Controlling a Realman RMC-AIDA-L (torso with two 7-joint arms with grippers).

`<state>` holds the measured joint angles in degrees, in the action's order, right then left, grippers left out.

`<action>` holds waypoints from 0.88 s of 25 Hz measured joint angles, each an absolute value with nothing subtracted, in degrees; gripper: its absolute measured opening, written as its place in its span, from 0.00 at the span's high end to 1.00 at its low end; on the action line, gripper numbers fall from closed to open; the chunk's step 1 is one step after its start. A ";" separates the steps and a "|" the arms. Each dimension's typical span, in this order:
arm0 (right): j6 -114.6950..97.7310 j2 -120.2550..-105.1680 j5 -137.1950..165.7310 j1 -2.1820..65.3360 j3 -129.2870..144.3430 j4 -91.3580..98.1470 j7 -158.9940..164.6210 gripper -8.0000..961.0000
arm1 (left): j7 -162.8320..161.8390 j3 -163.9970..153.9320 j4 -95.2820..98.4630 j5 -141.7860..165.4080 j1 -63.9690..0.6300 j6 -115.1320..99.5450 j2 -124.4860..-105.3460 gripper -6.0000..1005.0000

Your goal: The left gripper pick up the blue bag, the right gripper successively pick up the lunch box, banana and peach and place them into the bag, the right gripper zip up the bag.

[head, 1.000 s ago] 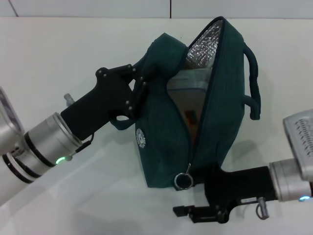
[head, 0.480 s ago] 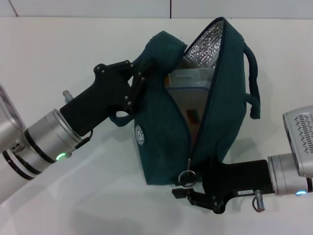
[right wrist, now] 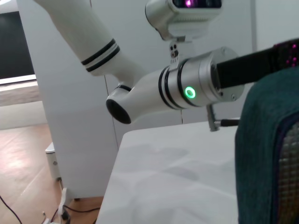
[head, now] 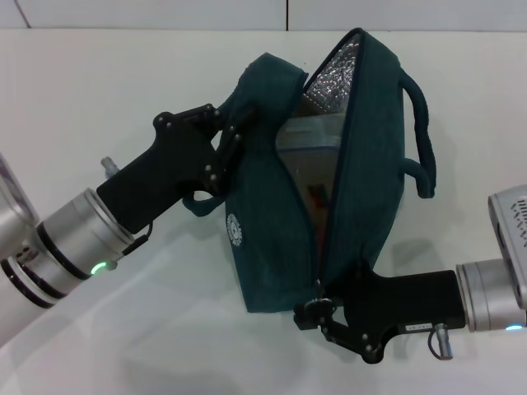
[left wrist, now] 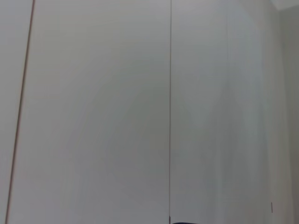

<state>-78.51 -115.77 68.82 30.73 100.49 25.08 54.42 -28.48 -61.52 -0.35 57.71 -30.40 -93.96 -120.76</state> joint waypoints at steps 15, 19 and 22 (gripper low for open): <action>-80.05 -115.79 68.54 30.43 99.24 26.29 52.83 0.96 | -43.62 -61.63 0.45 56.20 -27.93 -95.85 -120.18 0.53; -80.25 -115.96 66.16 29.25 99.22 26.68 51.97 0.96 | -43.76 -61.61 0.45 55.49 -25.45 -98.36 -120.15 0.41; -80.94 -116.05 63.65 28.23 99.22 26.70 51.29 0.96 | -43.78 -61.66 0.45 55.47 -22.84 -100.36 -119.93 0.42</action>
<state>-80.94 -116.05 63.65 28.23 99.22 26.70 51.29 -43.78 -61.66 0.45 55.47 -22.84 -100.36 -119.93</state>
